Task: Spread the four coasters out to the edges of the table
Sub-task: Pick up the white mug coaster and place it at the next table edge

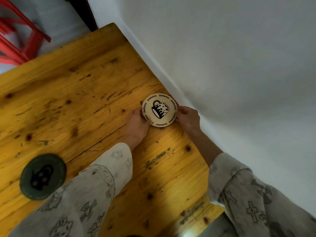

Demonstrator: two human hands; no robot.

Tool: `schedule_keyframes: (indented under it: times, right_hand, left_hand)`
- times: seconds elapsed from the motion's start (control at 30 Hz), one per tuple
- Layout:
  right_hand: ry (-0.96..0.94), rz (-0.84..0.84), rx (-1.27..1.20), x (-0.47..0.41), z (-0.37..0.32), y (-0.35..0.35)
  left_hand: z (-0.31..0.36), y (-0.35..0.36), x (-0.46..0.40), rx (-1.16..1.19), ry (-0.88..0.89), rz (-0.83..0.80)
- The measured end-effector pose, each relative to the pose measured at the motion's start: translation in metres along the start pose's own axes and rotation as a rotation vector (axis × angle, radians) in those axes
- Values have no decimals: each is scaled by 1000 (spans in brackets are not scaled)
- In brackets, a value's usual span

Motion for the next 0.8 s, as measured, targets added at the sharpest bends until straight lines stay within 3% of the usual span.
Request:
schedule_keyframes:
  times: [0.23,0.4,0.57,0.8]
  right_hand:
    - [-275,46,335,6,-3,6]
    - [-551,-22,657,18,3,15]
    - [-579,-52,809,16,8,19]
    - [-567,-59,803,13,8,19]
  left_hand:
    - [-1,3,-3,-371,78,39]
    - [-4,6,-4,-430,212,-10]
    - [-6,10,-9,-508,223,-46]
    - [-6,10,-10,-546,214,-57]
Point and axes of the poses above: each hand's wrist, its own x-axis away from the middle knuckle, its own y-axis out of the palm, z = x × y, the point moved 4 cm from there along -x, towards the middle knuckle, and after that the axes turned 12 degrees about x, right-handed, at the moved point
